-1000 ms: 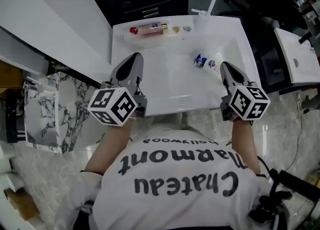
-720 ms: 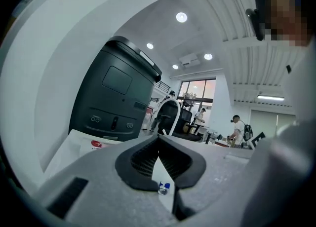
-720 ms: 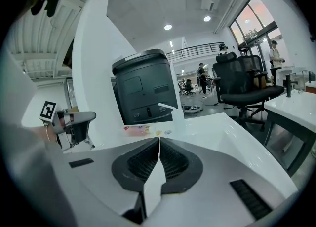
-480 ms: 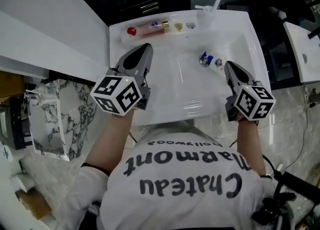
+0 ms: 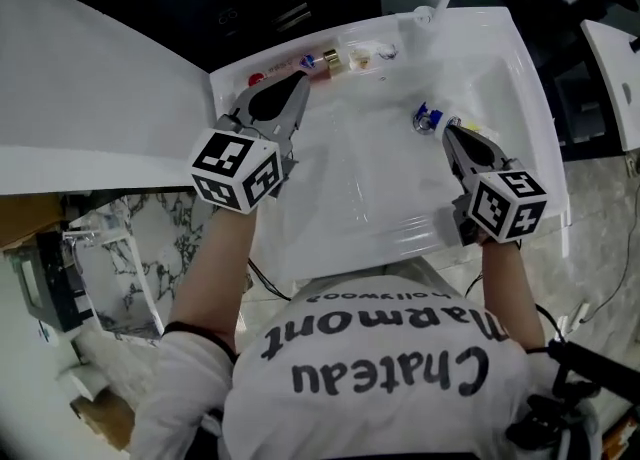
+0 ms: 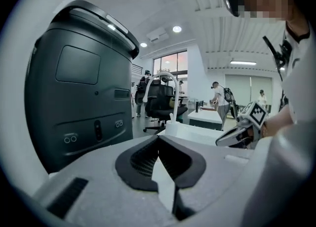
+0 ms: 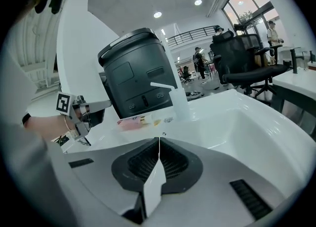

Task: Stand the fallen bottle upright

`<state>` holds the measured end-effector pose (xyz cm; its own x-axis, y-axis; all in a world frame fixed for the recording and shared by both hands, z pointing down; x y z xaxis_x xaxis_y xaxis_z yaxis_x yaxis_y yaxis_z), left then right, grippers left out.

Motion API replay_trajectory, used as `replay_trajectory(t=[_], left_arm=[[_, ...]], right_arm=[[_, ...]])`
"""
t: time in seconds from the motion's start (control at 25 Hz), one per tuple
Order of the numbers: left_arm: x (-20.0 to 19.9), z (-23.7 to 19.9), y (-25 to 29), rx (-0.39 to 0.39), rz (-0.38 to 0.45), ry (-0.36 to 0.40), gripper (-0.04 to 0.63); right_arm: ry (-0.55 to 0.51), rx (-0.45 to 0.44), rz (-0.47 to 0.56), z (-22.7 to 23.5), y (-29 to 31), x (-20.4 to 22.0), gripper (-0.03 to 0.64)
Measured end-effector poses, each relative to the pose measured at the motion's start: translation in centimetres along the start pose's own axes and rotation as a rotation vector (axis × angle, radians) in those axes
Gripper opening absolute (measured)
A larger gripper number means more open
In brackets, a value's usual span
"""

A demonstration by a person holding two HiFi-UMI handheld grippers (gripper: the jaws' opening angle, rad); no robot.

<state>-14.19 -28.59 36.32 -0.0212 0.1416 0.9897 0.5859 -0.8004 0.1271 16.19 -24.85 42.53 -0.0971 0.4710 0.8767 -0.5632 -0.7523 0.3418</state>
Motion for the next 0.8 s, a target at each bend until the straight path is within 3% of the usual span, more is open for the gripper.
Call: replay_trajectory(t=[0.24, 0.44, 0.56, 0.64, 0.72, 0.8], left_arm=[[-0.5, -2.2, 3.7, 0.07, -0.112, 0.141, 0.006], [0.5, -2.8, 6.9, 0.156, -0.214, 0.184, 0.008], [1.7, -2.8, 8.7, 0.199, -0.3, 0.323, 0.015], [2.9, -2.8, 9.8, 0.243, -0.361, 0.377, 0.07], [4.0, -2.8, 10.7, 0.294, -0.431, 0.364, 0.208], [4.9, -2.6, 11.2, 0.322, -0.488, 0.379, 0.207]], right_arm=[[0.013, 0.014, -0.021, -0.1, 0.8, 0.3, 0.015], [0.029, 0.039, -0.028, 0.4, 1.0, 0.7, 0.015], [0.029, 0.05, -0.033, 0.7, 1.0, 1.0, 0.015], [0.027, 0.06, -0.041, 0.9, 0.8, 1.2, 0.015], [0.032, 0.075, -0.046, 1.1, 0.3, 1.5, 0.015], [0.035, 0.088, -0.048, 1.3, -0.1, 1.9, 0.015]])
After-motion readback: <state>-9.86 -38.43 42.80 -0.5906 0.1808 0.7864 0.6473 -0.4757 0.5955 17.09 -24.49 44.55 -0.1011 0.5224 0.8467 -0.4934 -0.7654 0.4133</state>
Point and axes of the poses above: the fingertips, and each gripper's own axes: y forward along the fingers, z to its right, x out of its underside, the point moved 8 cm from there along -y, backward along the fingers, and after that the axes turned 9 degrees about z, right-handed, at the moved point
